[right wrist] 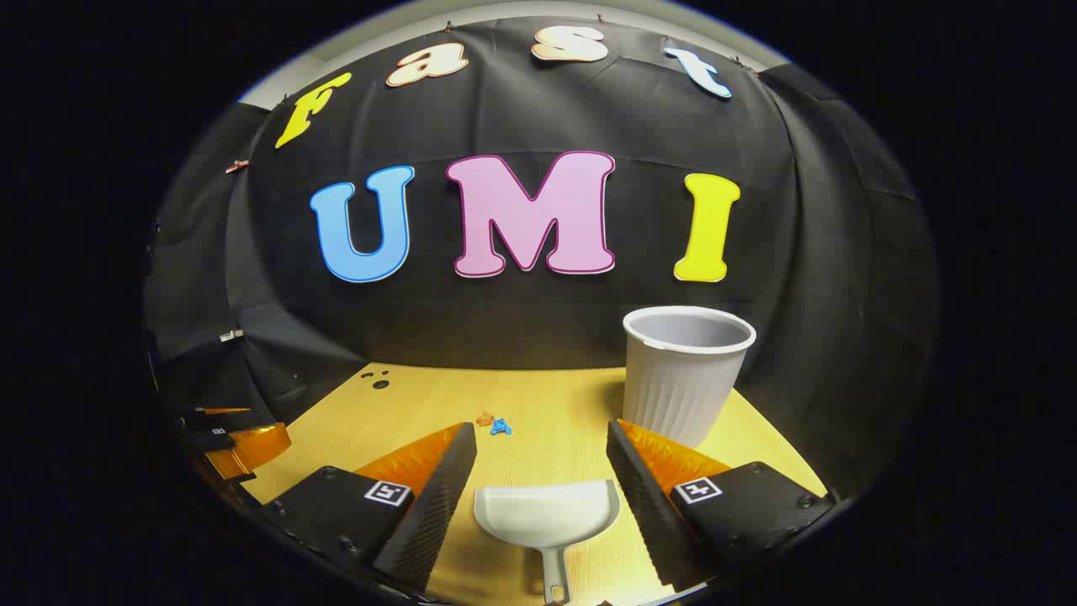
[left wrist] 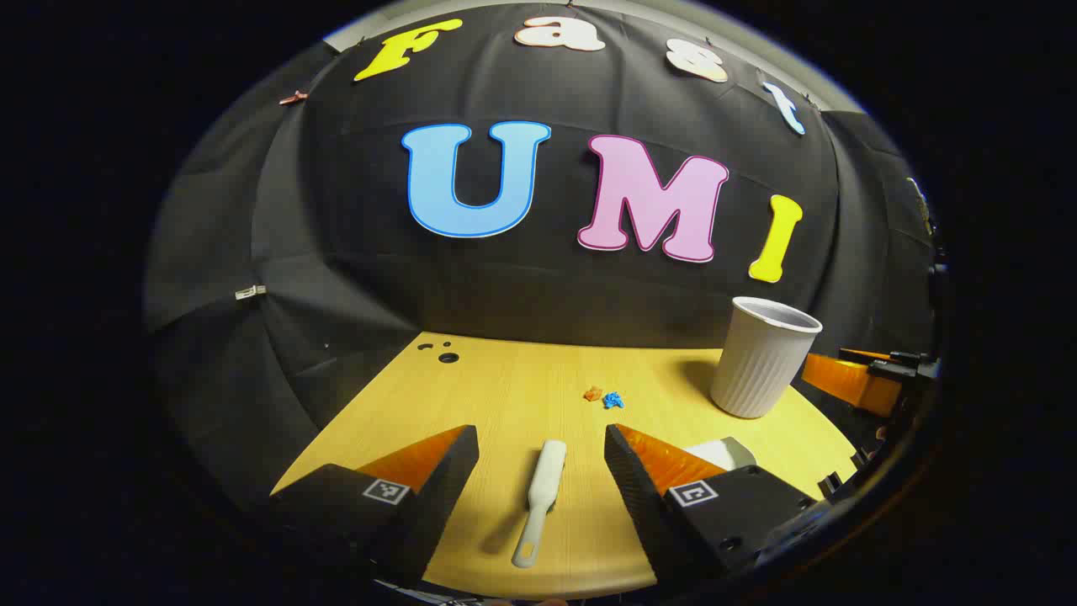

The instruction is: Pick up the small broom and dustpan from the desktop, sweep the trash into the dustpan with the broom, and then empty the trash into the garbage bin.

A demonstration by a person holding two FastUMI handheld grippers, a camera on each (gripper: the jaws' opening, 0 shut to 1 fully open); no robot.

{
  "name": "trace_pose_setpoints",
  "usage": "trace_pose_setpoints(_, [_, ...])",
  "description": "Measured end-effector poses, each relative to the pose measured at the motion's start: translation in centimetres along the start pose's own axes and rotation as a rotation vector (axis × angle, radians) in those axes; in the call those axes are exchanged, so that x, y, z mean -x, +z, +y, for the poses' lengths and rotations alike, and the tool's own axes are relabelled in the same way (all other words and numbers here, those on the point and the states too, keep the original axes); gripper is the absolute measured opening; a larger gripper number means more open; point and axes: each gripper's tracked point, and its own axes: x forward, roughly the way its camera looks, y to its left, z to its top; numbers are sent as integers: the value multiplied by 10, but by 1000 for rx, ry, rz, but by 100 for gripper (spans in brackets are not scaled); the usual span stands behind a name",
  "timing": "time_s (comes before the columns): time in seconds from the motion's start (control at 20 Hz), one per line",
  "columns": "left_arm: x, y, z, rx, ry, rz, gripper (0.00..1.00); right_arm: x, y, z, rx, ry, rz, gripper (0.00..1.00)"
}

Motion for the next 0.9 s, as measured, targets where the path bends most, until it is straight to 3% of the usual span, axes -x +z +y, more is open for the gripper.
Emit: trace_pose_setpoints(0.9, [-37, -57, 0, -11, -31, 197, 96, -14, -35, -2, 18, 34, 112, 97])
